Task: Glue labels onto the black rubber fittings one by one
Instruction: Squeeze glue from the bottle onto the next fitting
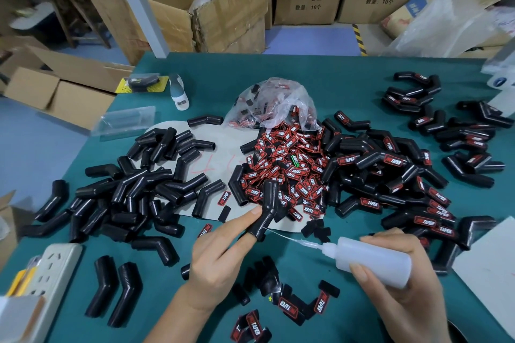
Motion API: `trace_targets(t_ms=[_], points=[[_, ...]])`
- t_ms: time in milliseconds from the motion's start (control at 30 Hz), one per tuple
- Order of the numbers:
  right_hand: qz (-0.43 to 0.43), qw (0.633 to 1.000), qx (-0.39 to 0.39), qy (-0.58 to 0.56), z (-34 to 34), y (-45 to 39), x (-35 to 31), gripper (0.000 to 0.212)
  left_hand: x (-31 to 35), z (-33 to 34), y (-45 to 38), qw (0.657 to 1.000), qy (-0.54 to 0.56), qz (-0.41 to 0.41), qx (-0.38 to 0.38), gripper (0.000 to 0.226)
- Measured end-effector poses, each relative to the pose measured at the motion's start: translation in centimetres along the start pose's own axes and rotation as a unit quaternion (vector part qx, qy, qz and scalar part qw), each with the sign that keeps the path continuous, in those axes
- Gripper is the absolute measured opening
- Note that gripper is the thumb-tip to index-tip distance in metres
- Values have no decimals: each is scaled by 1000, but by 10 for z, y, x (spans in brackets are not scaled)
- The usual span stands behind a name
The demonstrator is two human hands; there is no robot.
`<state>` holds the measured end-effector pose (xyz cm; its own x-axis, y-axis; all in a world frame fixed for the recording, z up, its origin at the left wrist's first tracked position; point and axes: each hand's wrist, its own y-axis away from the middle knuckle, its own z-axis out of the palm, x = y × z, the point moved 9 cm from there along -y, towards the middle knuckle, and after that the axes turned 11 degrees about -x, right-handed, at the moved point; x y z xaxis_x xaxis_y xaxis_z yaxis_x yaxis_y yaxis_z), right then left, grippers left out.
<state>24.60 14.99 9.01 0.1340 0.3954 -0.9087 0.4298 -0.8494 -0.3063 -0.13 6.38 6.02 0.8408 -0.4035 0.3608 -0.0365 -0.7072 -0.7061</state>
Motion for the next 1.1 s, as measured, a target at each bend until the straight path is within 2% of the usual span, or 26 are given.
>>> trace_targets(t_ms=[333,500,667,867,967,1100], points=[[4,1000,-11,-1,2,1,2,32,1,2,0,1000,-13,-1,-3,16],[11,1000,-9,19,0,3,5,52,2,0,-1,1000,-9,2,1,16],[6,1000,-13,-5,1,1,2,32,1,1,0,1000,-11,0,1,17],[17,1000,-7,5,0,2,5,41,4,0,-2,1000,-6,8,4,17],[5,1000,-12,-3,1,1,1,33,7,-2,-6,1000,2,13,5,17],[11,1000,-9,-4,0,0,2,32,9,-3,-8,1000,21,21,2,15]])
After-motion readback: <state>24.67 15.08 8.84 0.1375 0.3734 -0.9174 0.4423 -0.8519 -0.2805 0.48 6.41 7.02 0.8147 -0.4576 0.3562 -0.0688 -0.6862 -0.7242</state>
